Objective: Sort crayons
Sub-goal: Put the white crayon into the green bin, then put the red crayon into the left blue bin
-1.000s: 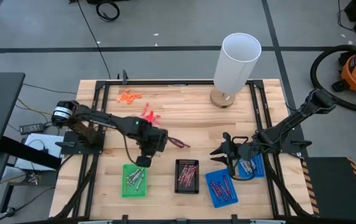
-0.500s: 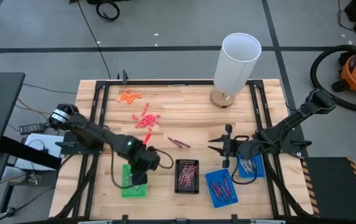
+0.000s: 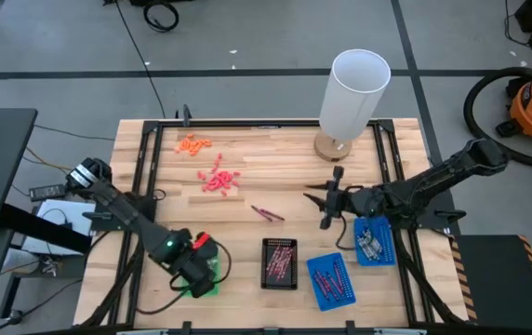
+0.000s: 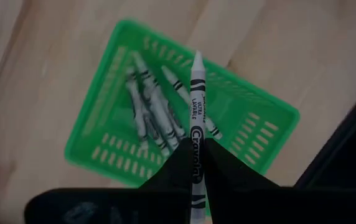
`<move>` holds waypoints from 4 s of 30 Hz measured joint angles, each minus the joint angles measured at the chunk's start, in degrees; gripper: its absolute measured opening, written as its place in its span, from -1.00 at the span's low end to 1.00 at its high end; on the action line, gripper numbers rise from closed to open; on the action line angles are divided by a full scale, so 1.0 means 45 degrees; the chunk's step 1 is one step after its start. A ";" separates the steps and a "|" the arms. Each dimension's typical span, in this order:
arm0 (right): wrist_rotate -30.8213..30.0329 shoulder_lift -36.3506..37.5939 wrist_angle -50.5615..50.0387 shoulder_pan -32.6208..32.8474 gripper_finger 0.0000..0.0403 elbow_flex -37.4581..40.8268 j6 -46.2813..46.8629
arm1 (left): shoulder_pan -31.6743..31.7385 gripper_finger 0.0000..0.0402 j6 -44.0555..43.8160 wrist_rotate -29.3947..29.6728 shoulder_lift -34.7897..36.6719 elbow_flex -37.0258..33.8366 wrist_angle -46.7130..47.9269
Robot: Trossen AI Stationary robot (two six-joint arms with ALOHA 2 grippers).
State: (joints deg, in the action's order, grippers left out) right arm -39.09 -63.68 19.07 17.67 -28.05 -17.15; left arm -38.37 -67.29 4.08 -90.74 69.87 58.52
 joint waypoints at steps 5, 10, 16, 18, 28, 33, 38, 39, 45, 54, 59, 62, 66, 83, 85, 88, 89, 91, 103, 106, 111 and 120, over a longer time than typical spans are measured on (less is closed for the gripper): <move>0.0039 0.0000 0.0045 -0.0946 -0.46 0.0000 0.0175 | -0.0681 -0.89 -0.3022 0.0623 0.0000 0.0000 0.0624; 0.0950 0.0000 0.0038 -0.1409 -0.46 0.0000 0.0490 | -0.0782 -0.89 -0.4727 0.0706 0.0000 0.0000 0.0653; 0.1705 0.0000 0.0038 -0.1545 -0.46 0.0000 0.0769 | -0.0478 -0.89 -0.5648 0.0795 -0.0015 -0.1010 0.0452; 0.1705 0.0000 0.0033 -0.1545 -0.46 0.0000 0.0773 | -0.0377 -0.89 -0.5622 0.0708 -0.0015 -0.1455 0.0071; 0.1744 0.0000 -0.0454 -0.1545 -0.46 0.0010 0.1517 | -0.0159 -0.68 -0.4368 0.0650 0.0015 -0.2273 -0.1313; 0.1973 0.0000 -0.0831 -0.1545 -0.46 0.0015 0.2192 | 0.0349 -0.37 -0.2491 -0.0185 0.0092 -0.1991 -0.1605; 0.2914 0.0000 -0.0856 -0.1540 -0.46 0.0015 0.2624 | 0.1178 -0.25 0.0027 -0.0379 0.0092 -0.0983 -0.1619; 0.2995 0.0000 -0.0920 -0.1541 -0.46 0.0015 0.2796 | 0.1361 -0.25 0.0502 -0.0323 0.0092 -0.0795 -0.1608; 0.3051 0.0000 -0.1572 -0.1442 -0.46 0.0015 0.4087 | 0.2154 -0.24 0.3220 0.0422 0.0102 -0.0123 -0.1452; 0.3050 0.0000 -0.1589 -0.1327 -0.46 0.0015 0.4506 | 0.2626 -0.24 0.8473 0.5240 0.0083 -0.0366 -0.1895; 0.3050 0.0000 -0.1581 -0.1351 -0.46 0.0015 0.4946 | 0.3517 -0.24 1.1345 0.6206 0.0083 -0.0736 -0.3392; 0.3050 0.0000 -0.1565 -0.1346 -0.46 0.0015 0.5197 | 0.4333 -0.24 1.3245 0.5477 0.0075 -0.1253 -0.5017; 0.3050 0.0000 -0.1502 -0.1288 -0.46 0.0019 0.5567 | 0.5487 -0.24 1.5094 0.4416 0.0073 -0.1888 -0.7159; 0.2758 -0.0108 -0.1591 -0.0428 -0.46 0.0019 0.6587 | 0.8610 -0.24 1.8788 0.0170 -0.2168 -0.2512 -1.0297; 0.2541 -0.0146 -0.1553 -0.0335 -0.46 0.0019 0.6587 | 0.8719 -0.24 1.8916 0.0160 -0.2466 -0.2516 -1.0497; 0.2341 -0.0185 -0.1546 -0.0273 -0.46 0.0019 0.6587 | 0.8876 -0.24 1.8977 -0.0106 -0.2709 -0.2513 -1.1055; 0.2305 -0.0185 -0.1518 -0.0273 -0.46 0.0019 0.6587 | 0.8941 -0.24 1.8977 -0.0396 -0.2718 -0.2516 -1.1120; 0.2273 -0.0185 -0.1490 -0.0278 -0.46 0.0019 0.6589 | 0.9019 -0.24 1.8973 -0.1118 -0.2791 -0.2515 -1.1724; 0.2273 -0.0209 -0.1200 -0.0277 -0.46 0.0019 0.6438 | 0.9088 -0.24 1.8978 -0.2414 -0.4281 -0.2511 -1.4176; 0.2273 -0.0209 -0.1021 -0.0273 -0.46 0.0019 0.6364 | 0.9093 -0.24 1.8996 -0.2414 -0.4469 -0.2506 -1.4416; 0.2307 -0.0209 -0.1011 -0.0273 -0.46 0.0019 0.6247 | 0.9261 -0.24 1.8878 -0.2429 -0.4569 -0.2506 -1.4393; 0.2516 -0.0209 -0.0997 -0.0113 -0.46 0.0019 0.5820 | 0.9835 -0.33 1.8284 -0.3579 -0.4721 -0.2501 -1.4296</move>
State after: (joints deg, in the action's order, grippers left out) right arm -27.77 -64.62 14.59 17.17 -27.97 9.04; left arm 5.89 14.99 -12.03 -111.98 58.61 -5.81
